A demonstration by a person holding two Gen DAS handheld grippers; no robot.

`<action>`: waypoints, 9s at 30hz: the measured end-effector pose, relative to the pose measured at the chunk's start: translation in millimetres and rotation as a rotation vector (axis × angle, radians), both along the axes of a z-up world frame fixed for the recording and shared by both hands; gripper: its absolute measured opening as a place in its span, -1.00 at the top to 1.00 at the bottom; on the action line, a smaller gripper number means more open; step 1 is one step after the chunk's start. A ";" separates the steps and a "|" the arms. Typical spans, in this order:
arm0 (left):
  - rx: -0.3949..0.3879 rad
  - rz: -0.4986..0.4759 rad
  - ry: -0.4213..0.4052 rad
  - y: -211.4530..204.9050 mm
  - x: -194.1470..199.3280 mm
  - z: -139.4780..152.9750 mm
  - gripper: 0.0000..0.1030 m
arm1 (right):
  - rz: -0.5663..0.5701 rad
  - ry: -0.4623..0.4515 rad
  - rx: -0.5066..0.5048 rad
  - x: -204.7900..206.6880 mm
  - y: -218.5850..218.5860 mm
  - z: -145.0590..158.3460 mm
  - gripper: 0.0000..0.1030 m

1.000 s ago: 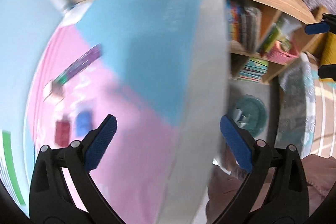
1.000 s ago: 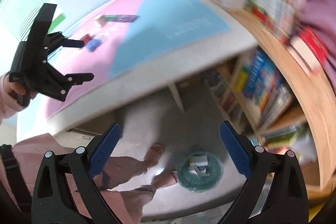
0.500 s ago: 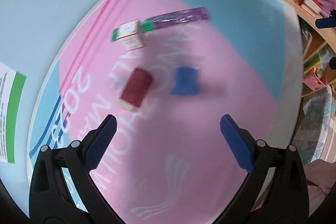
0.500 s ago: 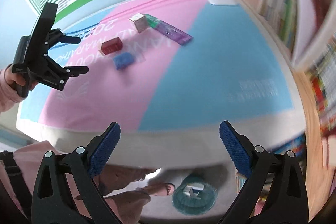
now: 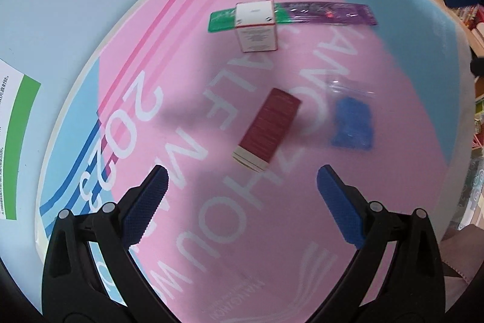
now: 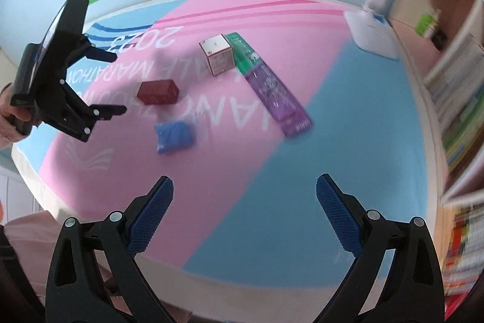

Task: Collect trash
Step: 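Swing both tools back toward the remaining items on the table, then grasp the red box with the left tool while the right tool grasps the toothbrush package, then carry the red box and toothbrush package to the wastebasket with both tools, then open both tools to drop the red box and package into the wastebasket, then swing both tools back toward the white cube box and blue bag, then grasp the blue bag with the left tool while the right tool grasps the white cube box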

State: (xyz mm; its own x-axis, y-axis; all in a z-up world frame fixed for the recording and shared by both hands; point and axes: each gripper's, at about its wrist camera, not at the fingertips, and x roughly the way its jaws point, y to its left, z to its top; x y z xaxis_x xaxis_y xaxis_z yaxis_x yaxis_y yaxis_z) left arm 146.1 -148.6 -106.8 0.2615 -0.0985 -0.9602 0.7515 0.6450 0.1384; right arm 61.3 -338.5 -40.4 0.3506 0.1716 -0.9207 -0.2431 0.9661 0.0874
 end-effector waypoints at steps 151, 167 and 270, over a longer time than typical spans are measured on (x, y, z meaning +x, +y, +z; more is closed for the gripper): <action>0.025 -1.246 0.251 -252.0 -520.5 -41.9 -0.55 | -1.100 0.101 0.217 -558.9 -94.3 -57.6 -0.24; -0.002 -1.196 0.230 -247.0 -499.4 -28.1 -0.63 | -1.089 0.103 0.204 -556.8 -95.5 -52.7 -0.28; -0.155 0.277 0.119 -52.8 -22.5 -29.3 -0.50 | 0.698 0.060 0.083 175.1 72.5 -59.5 -0.77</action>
